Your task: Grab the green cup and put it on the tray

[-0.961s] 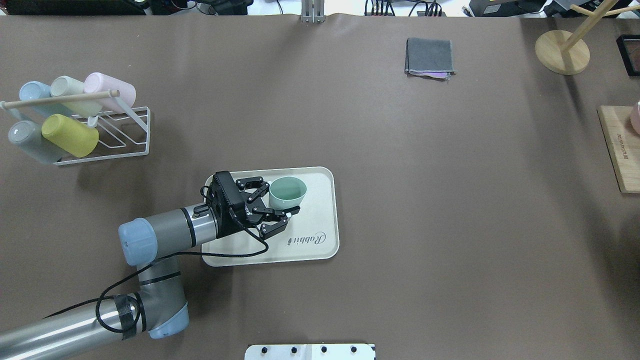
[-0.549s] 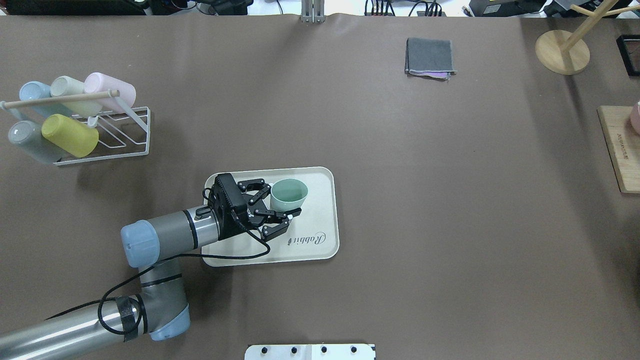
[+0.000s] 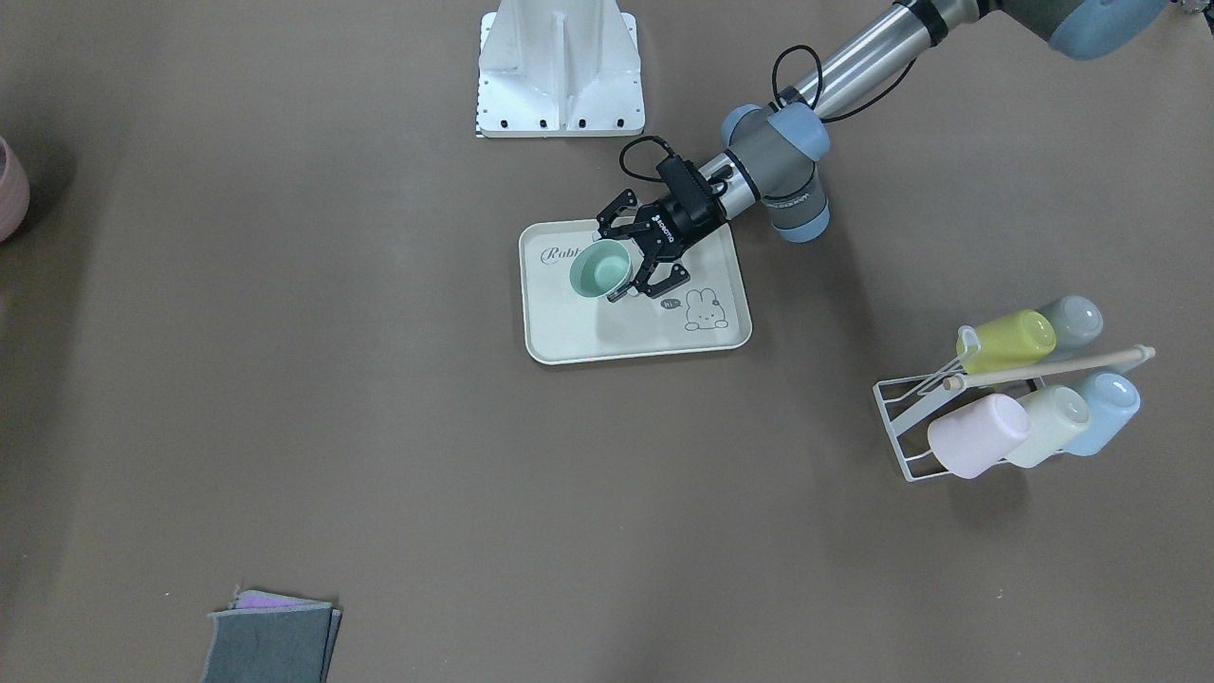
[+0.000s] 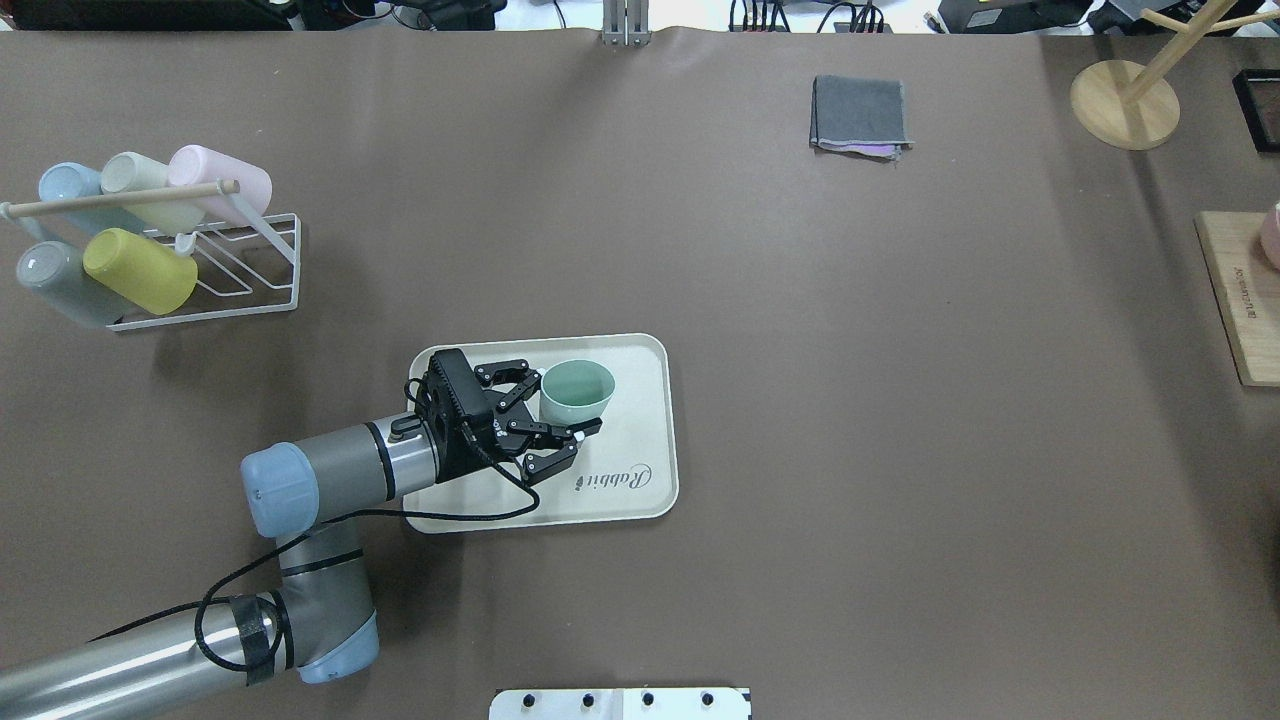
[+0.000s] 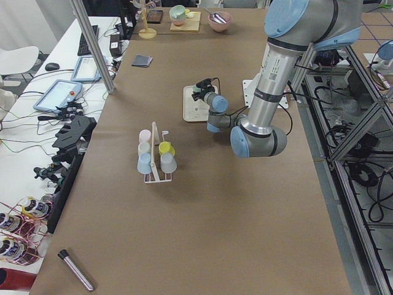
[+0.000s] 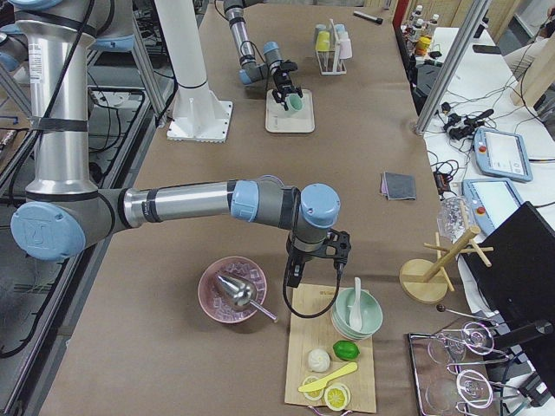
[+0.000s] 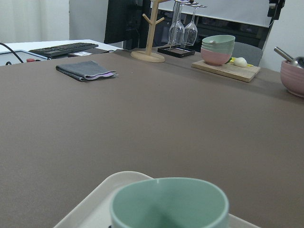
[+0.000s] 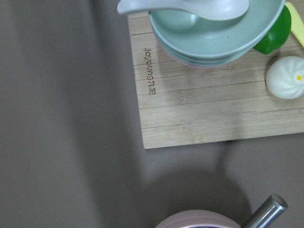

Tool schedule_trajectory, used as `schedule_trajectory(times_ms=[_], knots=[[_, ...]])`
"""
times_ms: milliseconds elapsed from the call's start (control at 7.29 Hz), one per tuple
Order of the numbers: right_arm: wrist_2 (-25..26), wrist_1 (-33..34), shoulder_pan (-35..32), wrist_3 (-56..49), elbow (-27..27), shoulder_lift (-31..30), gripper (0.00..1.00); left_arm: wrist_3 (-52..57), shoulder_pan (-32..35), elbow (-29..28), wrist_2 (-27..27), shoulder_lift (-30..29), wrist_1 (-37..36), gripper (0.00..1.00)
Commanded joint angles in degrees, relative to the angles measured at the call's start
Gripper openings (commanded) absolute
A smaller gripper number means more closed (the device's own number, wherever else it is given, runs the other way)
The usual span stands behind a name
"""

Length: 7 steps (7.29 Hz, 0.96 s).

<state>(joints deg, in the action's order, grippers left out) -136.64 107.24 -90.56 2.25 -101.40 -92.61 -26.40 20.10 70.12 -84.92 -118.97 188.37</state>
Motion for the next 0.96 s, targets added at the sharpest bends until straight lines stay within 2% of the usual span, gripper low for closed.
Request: schedule_trajectory(times_ms=[0,549,824], knots=[[0.85,-0.19,-0.05,-0.05,1.20,0.06,1.00,0.03,-0.07,0.01,0.01,0.31,0.07,0.98],[1.21,-0.19,0.03,0.03,1.56,0.50,1.00,0.38,0.11,1.06,0.01,0.66,0.69,0.98],[1.11,-0.71,0.03,0.12,1.82,0.59,1.00,0.65,0.20,5.09,0.10,3.99,0.69,0.98]])
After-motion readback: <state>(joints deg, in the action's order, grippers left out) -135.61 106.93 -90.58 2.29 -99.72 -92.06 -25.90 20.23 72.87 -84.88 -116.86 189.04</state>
